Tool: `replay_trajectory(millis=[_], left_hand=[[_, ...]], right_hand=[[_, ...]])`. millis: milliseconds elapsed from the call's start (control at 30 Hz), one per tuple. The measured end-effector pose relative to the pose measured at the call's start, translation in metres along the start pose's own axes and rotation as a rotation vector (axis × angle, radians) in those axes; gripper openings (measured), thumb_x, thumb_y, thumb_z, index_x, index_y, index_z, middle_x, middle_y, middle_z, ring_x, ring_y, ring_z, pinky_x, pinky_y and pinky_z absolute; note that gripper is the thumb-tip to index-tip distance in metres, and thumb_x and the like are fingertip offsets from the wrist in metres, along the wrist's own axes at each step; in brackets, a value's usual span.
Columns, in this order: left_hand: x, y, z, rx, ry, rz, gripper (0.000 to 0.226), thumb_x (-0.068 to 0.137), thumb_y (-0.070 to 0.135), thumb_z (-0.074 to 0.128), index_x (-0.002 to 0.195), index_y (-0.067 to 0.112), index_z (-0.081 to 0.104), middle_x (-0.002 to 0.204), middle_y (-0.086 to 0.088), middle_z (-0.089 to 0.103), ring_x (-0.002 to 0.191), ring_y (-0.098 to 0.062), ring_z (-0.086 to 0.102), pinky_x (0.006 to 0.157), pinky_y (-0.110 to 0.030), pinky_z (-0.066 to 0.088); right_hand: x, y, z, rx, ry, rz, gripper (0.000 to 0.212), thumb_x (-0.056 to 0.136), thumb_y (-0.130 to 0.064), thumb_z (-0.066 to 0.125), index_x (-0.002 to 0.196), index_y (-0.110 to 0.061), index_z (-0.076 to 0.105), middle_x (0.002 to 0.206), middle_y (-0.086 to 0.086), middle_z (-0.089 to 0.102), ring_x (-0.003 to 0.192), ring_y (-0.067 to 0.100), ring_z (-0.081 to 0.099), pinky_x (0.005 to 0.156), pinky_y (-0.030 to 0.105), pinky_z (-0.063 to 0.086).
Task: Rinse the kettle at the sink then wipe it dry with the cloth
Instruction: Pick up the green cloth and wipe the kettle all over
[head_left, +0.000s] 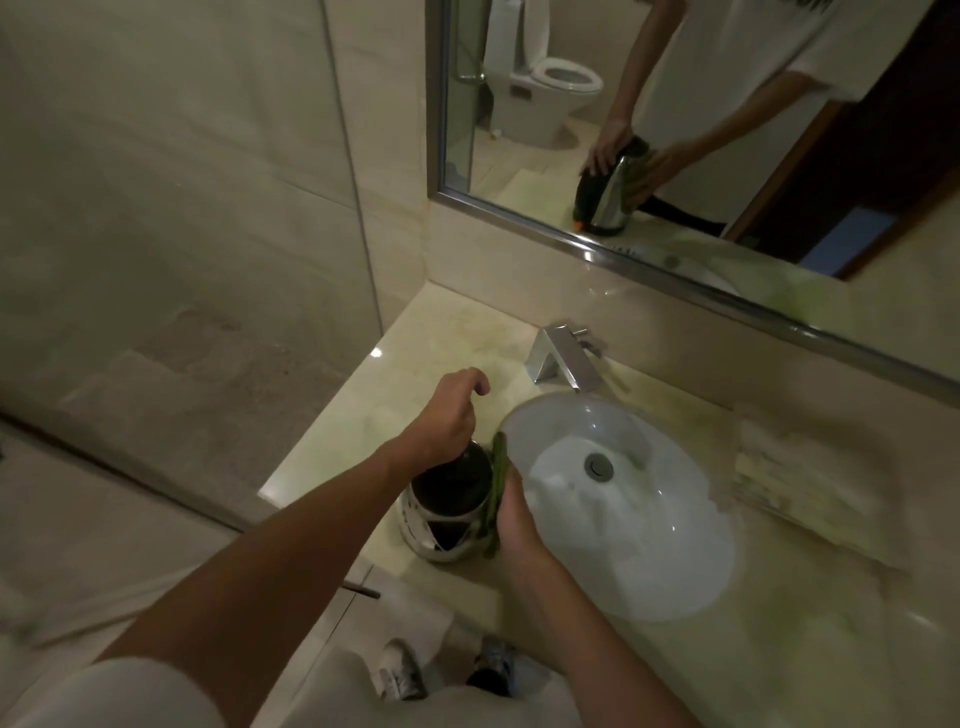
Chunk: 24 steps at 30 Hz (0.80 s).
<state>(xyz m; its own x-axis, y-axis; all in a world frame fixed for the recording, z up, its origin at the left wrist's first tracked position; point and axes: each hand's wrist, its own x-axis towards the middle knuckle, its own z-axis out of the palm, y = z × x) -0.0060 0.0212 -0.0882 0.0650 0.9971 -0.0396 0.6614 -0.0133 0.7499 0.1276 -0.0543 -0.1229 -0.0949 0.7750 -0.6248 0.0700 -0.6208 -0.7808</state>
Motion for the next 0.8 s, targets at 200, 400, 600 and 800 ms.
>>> replay_trajectory(millis=[200, 400, 600, 800], left_hand=[[-0.007, 0.012, -0.002, 0.027, 0.186, -0.031, 0.029, 0.086, -0.003, 0.036, 0.108, 0.008, 0.051, 0.113, -0.009, 0.053, 0.103, -0.021, 0.048, 0.090, -0.030, 0.042], [-0.044, 0.013, -0.005, -0.064, 0.327, -0.324, 0.027, 0.090, 0.008, 0.045, 0.116, 0.006, 0.052, 0.120, -0.011, 0.054, 0.109, -0.022, 0.053, 0.088, -0.025, 0.042], [-0.091, 0.009, -0.013, -0.037, 0.011, -0.272, 0.051, 0.078, 0.044, 0.065, 0.120, 0.018, 0.050, 0.117, -0.003, 0.043, 0.105, -0.020, 0.051, 0.091, -0.033, 0.051], [-0.091, 0.005, -0.004, 0.032, -0.086, -0.189, 0.106, 0.050, 0.049, 0.085, 0.134, 0.016, 0.028, 0.122, 0.001, 0.044, 0.113, -0.021, 0.047, 0.093, -0.035, 0.049]], right_hand=[[-0.014, 0.005, -0.004, 0.239, 0.041, 0.266, 0.046, 0.096, -0.057, 0.043, 0.109, -0.021, 0.069, 0.108, 0.007, 0.067, 0.096, 0.021, 0.059, 0.073, 0.035, 0.051], [-0.022, -0.004, -0.007, 0.148, 0.074, 0.022, 0.045, 0.101, -0.042, 0.045, 0.145, -0.031, 0.045, 0.143, -0.002, 0.051, 0.129, 0.022, 0.049, 0.110, 0.046, 0.041], [-0.015, -0.026, -0.016, -0.279, -0.017, -0.409, 0.039, 0.104, -0.025, 0.044, 0.142, -0.022, 0.049, 0.137, -0.006, 0.051, 0.129, 0.012, 0.047, 0.104, 0.025, 0.042], [0.007, -0.049, -0.023, -0.669, -0.149, -0.672, 0.042, 0.105, -0.024, 0.043, 0.146, -0.019, 0.047, 0.160, -0.002, 0.033, 0.147, 0.013, 0.027, 0.121, 0.032, 0.024]])
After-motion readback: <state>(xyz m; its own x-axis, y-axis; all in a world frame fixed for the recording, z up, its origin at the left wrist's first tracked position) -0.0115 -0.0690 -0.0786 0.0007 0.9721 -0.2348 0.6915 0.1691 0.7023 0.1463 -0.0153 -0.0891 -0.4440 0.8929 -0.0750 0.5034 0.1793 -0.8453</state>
